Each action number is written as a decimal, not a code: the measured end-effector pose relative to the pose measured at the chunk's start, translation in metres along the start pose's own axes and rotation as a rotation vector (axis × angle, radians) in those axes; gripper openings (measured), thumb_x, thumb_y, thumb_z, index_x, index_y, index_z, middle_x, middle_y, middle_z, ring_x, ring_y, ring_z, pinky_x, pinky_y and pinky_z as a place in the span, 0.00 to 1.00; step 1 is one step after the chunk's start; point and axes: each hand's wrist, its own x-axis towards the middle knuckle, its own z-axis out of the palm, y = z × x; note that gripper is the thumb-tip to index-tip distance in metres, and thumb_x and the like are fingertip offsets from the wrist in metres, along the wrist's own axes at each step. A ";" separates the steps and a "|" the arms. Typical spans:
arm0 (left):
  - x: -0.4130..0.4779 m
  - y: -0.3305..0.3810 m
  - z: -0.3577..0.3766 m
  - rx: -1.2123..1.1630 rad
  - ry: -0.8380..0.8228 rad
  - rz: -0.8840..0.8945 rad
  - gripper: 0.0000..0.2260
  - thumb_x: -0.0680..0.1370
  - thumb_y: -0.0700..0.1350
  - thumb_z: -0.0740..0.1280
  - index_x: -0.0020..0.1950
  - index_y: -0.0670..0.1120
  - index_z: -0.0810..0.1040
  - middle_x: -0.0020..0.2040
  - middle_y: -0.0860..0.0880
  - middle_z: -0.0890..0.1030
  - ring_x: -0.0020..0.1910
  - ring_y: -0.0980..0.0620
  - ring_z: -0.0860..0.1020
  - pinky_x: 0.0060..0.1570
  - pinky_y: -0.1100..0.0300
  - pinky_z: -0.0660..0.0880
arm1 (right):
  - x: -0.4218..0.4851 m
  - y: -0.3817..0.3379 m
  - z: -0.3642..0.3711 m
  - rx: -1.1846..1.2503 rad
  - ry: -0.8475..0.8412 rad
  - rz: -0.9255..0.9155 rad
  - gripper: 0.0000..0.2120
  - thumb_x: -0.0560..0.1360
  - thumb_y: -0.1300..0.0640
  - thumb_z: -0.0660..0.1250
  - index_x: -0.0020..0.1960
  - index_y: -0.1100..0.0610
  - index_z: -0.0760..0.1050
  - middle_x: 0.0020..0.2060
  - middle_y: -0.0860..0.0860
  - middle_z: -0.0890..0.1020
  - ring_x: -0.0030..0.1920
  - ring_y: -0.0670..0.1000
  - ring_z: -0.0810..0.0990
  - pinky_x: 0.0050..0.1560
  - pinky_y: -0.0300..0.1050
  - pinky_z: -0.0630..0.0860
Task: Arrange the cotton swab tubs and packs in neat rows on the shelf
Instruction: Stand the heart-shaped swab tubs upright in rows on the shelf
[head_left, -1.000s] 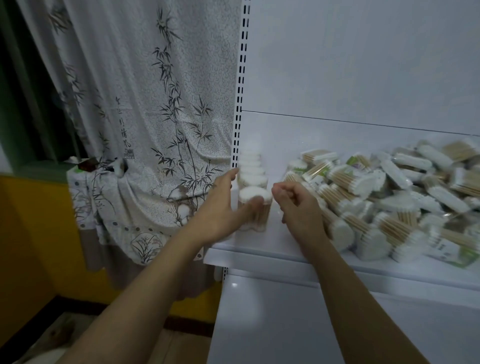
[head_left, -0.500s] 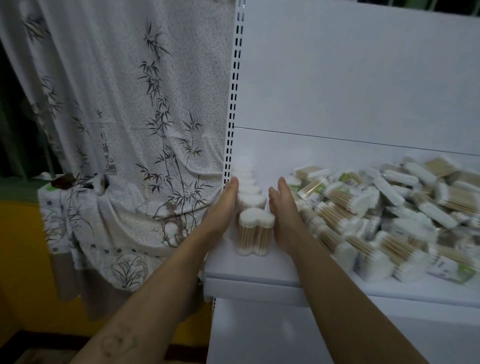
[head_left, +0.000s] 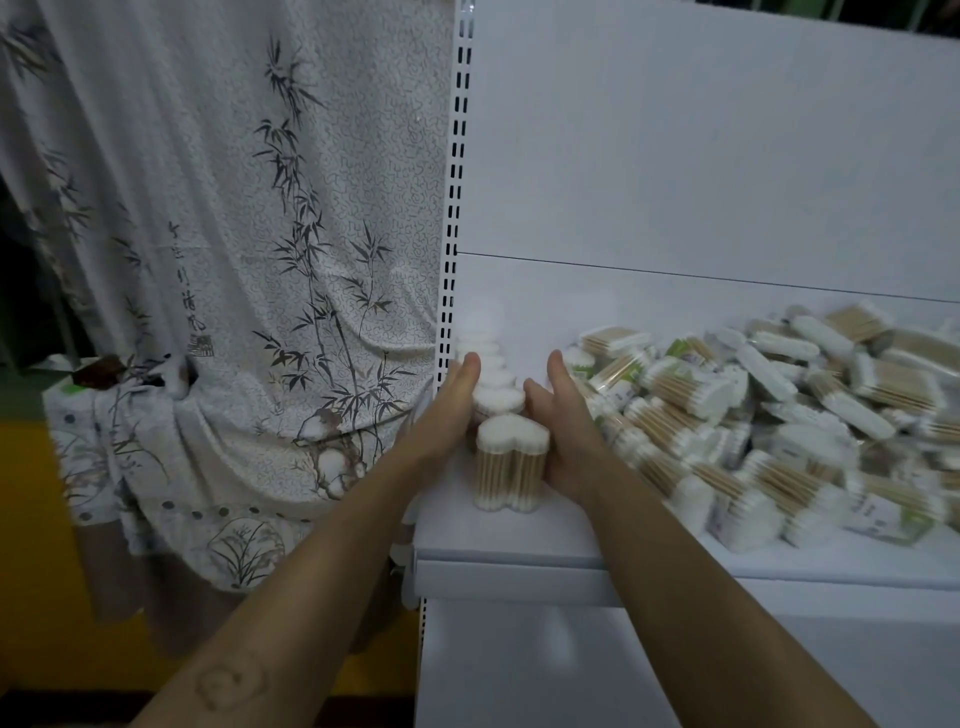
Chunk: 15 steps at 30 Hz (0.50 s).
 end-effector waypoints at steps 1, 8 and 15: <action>0.000 0.002 -0.001 0.068 0.029 0.003 0.43 0.71 0.77 0.53 0.78 0.51 0.60 0.75 0.50 0.68 0.73 0.53 0.66 0.74 0.48 0.58 | 0.002 -0.003 -0.005 0.001 0.026 -0.031 0.32 0.69 0.24 0.58 0.61 0.47 0.70 0.60 0.43 0.73 0.64 0.47 0.74 0.65 0.49 0.69; -0.025 0.056 -0.002 0.731 0.019 0.344 0.26 0.78 0.59 0.64 0.74 0.52 0.66 0.78 0.50 0.60 0.78 0.53 0.50 0.74 0.53 0.52 | -0.050 -0.078 -0.016 -0.390 0.081 -0.244 0.21 0.82 0.44 0.56 0.69 0.54 0.72 0.67 0.51 0.75 0.68 0.51 0.72 0.68 0.49 0.70; -0.052 0.077 0.063 1.248 -0.148 0.649 0.24 0.75 0.64 0.63 0.66 0.53 0.74 0.63 0.52 0.78 0.66 0.51 0.71 0.73 0.52 0.52 | -0.108 -0.106 -0.068 -1.601 0.090 -0.278 0.14 0.75 0.54 0.68 0.60 0.49 0.79 0.53 0.46 0.81 0.52 0.44 0.77 0.50 0.31 0.71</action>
